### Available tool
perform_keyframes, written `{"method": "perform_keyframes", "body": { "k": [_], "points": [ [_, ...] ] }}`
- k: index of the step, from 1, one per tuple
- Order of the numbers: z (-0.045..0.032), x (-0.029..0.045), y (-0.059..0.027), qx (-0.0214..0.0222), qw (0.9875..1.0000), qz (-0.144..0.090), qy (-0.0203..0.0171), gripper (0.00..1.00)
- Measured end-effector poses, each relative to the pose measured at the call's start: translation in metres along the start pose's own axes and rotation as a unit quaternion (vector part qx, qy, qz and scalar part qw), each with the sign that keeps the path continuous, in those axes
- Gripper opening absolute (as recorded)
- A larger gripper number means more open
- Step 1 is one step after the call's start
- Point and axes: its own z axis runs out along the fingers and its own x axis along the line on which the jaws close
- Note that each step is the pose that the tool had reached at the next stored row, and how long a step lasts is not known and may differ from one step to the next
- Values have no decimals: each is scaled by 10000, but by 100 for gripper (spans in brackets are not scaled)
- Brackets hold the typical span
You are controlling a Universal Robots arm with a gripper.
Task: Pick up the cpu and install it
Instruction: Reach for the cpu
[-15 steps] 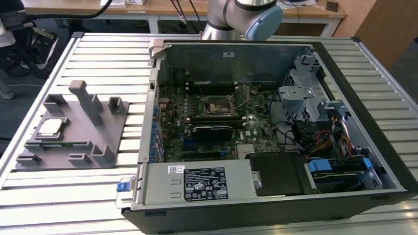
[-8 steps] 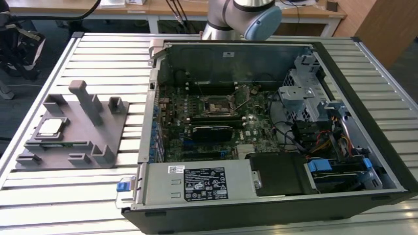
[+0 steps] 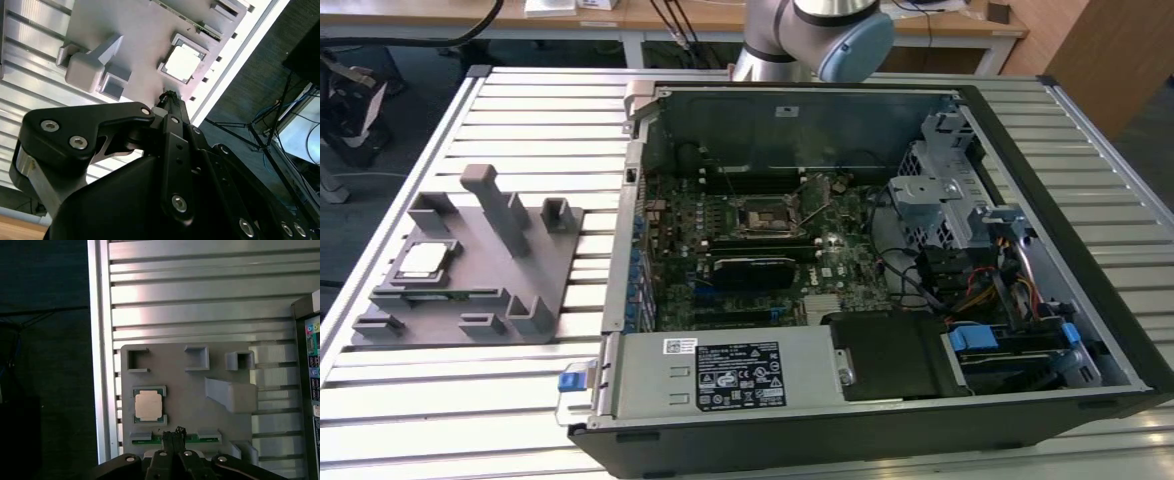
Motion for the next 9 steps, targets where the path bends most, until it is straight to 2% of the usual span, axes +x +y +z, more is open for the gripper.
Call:
{"method": "perform_keyframes", "body": {
  "k": [9],
  "points": [
    [28, 141, -35, 0, 10000, -1, 0, 11]
  ]
}}
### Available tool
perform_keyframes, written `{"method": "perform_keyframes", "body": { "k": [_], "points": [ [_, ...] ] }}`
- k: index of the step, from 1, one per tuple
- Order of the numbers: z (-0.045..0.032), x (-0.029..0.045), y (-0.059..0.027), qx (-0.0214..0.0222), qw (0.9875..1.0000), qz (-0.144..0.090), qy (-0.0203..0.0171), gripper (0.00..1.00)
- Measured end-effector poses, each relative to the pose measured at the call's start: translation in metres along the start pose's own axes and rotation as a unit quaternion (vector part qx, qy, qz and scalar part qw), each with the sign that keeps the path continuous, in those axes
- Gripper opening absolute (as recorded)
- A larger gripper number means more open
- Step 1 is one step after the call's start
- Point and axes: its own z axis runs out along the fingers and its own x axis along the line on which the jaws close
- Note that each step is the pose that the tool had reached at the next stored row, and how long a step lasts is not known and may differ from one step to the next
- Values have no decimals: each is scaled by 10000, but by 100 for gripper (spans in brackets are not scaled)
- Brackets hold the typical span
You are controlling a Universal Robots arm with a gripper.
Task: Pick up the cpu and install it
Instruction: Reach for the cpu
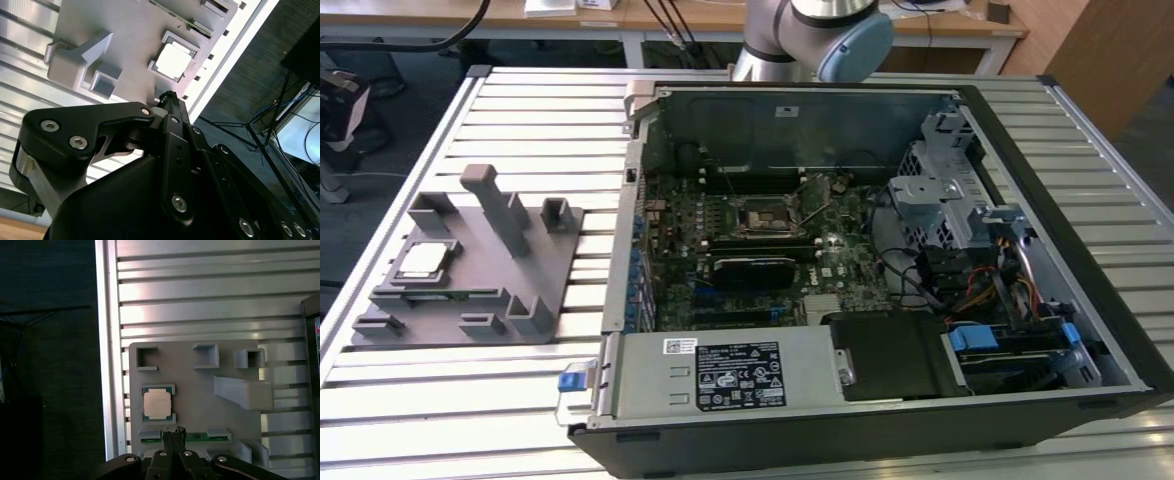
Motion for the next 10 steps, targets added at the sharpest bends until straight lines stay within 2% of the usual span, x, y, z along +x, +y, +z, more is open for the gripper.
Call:
{"method": "perform_keyframes", "body": {
  "k": [10],
  "points": [
    [20, 107, -9, 0, 10000, 0, 6, 11]
  ]
}}
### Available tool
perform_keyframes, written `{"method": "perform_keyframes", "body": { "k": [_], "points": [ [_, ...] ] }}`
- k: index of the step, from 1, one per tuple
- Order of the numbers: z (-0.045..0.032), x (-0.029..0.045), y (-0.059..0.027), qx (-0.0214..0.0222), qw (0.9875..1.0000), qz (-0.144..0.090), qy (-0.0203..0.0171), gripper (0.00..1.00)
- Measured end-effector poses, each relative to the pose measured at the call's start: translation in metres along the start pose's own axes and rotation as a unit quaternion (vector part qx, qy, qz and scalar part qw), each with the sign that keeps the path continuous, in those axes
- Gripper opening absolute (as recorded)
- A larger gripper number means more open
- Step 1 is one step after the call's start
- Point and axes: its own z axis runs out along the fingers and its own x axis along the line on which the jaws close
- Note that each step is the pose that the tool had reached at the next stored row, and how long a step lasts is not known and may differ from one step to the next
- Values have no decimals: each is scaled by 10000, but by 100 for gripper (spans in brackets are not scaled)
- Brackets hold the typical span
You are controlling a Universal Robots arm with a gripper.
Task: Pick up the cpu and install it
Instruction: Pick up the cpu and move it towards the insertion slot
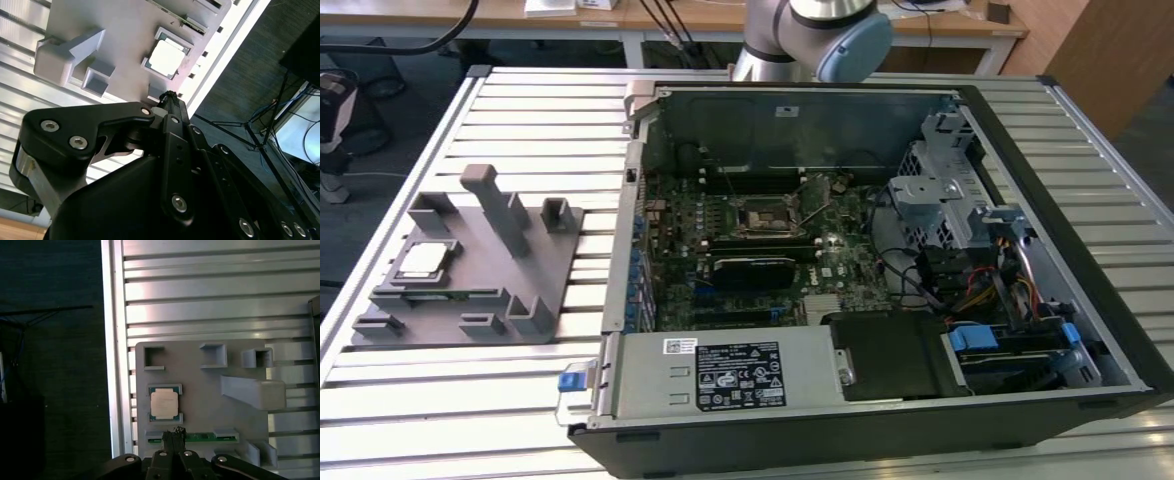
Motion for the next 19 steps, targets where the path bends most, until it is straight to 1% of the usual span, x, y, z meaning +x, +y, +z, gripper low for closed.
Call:
{"method": "perform_keyframes", "body": {
  "k": [5, 12, 16, 19],
  "points": [
    [16, 34, -4, 0, 10000, 0, 3, 11],
    [41, 40, -6, 1, 10000, 1, 5, 11],
    [81, 41, -9, 3, 10000, 0, 4, 11],
    [125, 42, -14, 2, 10000, 0, 4, 11]
  ]
}}
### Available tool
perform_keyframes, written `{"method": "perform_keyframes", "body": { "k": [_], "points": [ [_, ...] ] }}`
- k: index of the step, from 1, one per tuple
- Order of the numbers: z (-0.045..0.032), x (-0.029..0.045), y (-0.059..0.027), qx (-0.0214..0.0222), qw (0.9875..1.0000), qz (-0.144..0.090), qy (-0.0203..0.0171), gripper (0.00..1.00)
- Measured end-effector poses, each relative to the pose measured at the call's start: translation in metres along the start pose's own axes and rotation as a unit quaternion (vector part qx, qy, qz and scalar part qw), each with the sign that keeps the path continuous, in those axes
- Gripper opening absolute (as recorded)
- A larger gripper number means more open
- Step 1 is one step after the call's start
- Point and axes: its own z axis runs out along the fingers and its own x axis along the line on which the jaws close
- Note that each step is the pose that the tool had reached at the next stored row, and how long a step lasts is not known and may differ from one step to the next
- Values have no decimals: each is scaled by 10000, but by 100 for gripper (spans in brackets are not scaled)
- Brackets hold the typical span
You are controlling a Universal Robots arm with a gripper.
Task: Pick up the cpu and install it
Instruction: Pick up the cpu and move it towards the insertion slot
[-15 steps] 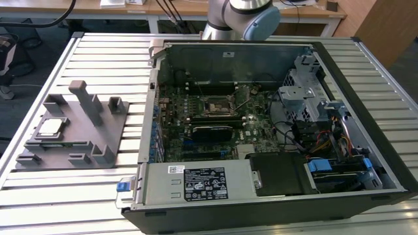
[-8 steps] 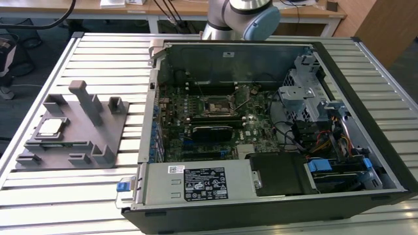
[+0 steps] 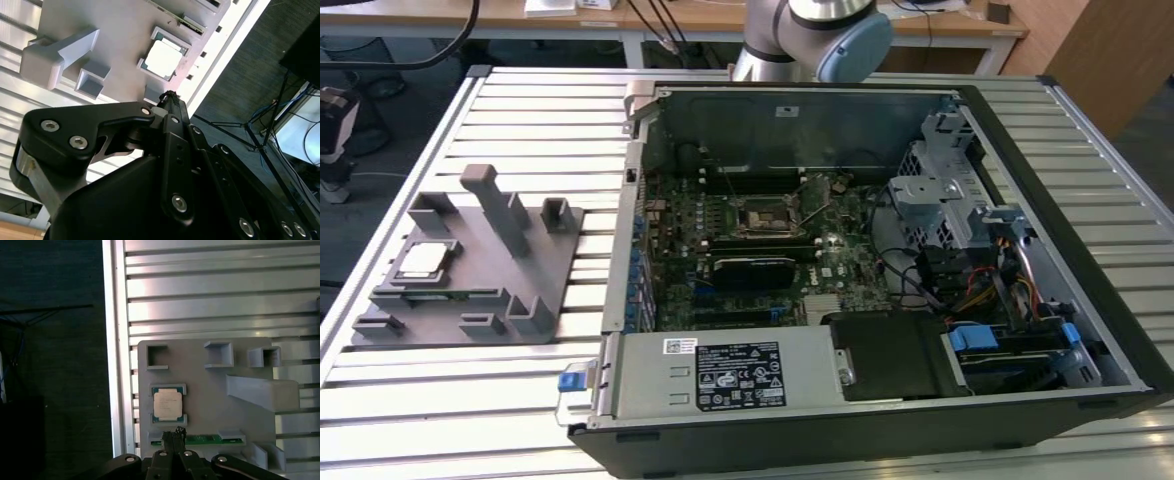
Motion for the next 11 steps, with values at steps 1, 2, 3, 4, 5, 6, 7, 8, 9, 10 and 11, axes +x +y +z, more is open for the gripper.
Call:
{"method": "perform_keyframes", "body": {
  "k": [1, 2, 3, 4, 5, 6, 7, 8, 9, 10, 11],
  "points": [
    [13, 0, -2, 0, 10000, 0, 0, 11],
    [23, -1, -5, 0, 10000, 0, 0, 11],
    [32, -1, -9, 0, 10000, 0, 0, 11],
    [37, -1, -12, 1, 10000, 0, 1, 11],
    [45, -2, -16, 0, 10000, 0, 1, 11],
    [56, -2, -22, 0, 10000, 0, 0, 11],
    [65, -3, -30, 0, 10000, -1, 1, 11],
    [72, -3, -34, 1, 10000, 0, 2, 11],
    [74, -3, -34, 1, 10000, 0, 2, 11],
    [77, -4, -34, 5, 10000, 0, 2, 17],
    [81, -4, -35, 7, 10000, 0, 1, 17]
  ]
}}
